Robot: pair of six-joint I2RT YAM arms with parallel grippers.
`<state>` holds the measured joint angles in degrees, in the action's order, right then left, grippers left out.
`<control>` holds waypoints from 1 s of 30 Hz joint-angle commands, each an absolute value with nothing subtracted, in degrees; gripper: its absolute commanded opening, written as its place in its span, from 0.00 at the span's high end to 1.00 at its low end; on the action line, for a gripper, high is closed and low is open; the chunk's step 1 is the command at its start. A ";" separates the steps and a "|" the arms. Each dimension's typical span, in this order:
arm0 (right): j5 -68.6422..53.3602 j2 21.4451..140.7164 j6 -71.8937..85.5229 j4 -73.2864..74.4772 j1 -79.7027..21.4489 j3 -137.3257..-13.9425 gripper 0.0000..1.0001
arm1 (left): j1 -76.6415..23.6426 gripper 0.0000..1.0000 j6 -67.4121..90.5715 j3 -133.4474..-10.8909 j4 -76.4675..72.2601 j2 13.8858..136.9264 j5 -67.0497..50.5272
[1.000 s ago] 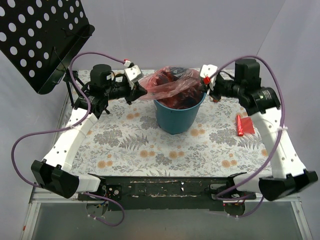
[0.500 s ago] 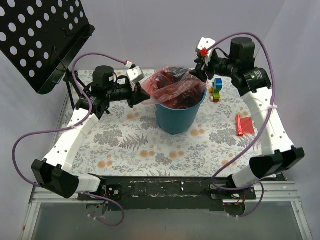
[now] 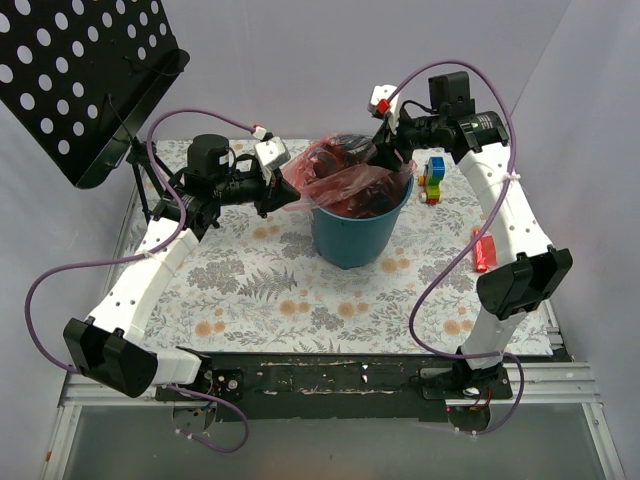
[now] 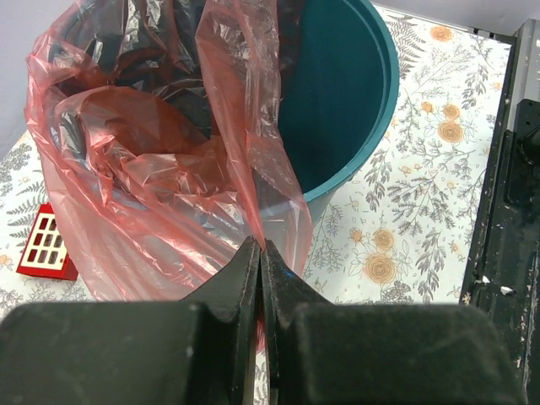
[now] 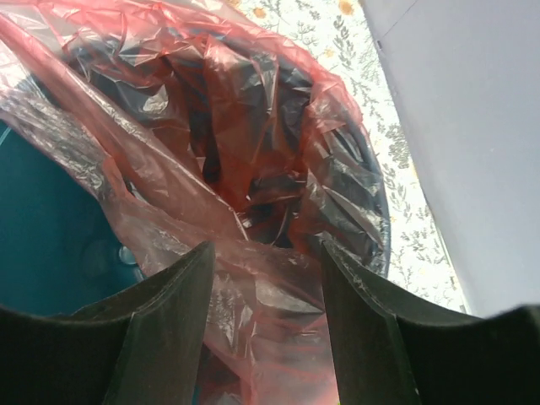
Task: Put the trash bags into the trash bin
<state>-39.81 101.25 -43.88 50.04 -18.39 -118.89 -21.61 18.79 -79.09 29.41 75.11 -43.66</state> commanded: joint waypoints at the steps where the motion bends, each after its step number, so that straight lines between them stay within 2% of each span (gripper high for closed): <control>1: -41.31 101.24 -45.26 54.38 -18.37 -121.62 0.39 | -21.88 1.00 17.75 -79.19 28.56 72.95 -43.07; 6: -40.87 105.03 -44.12 59.85 -18.37 -125.25 0.46 | -21.88 1.00 17.23 -78.75 28.48 72.60 -43.07; 8: -40.96 104.51 -43.86 58.63 -18.37 -123.49 0.62 | -21.97 1.00 17.31 -78.84 28.48 72.68 -42.98; 11: -40.43 103.54 -44.03 57.74 -18.37 -121.99 0.93 | -21.97 1.00 17.49 -78.84 28.30 72.42 -42.72; 12: -40.34 103.19 -44.64 58.27 -18.37 -122.17 0.99 | -21.97 1.00 17.58 -78.66 28.39 72.16 -42.63; 16: -40.43 98.72 -46.05 57.58 -17.67 -121.47 0.99 | -22.15 1.00 18.80 -78.13 28.48 71.28 -41.23; 22: -38.59 83.95 -48.95 53.61 -17.58 -109.97 0.99 | -22.41 1.00 21.53 -80.85 30.58 72.15 -41.66; 30: -36.48 79.98 -53.09 56.69 -17.67 -100.83 0.99 | -23.03 1.00 22.24 -82.00 30.94 73.30 -41.22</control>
<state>-37.87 78.67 -51.16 55.79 -17.76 -105.95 -22.41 21.50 -79.99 30.28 74.13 -41.47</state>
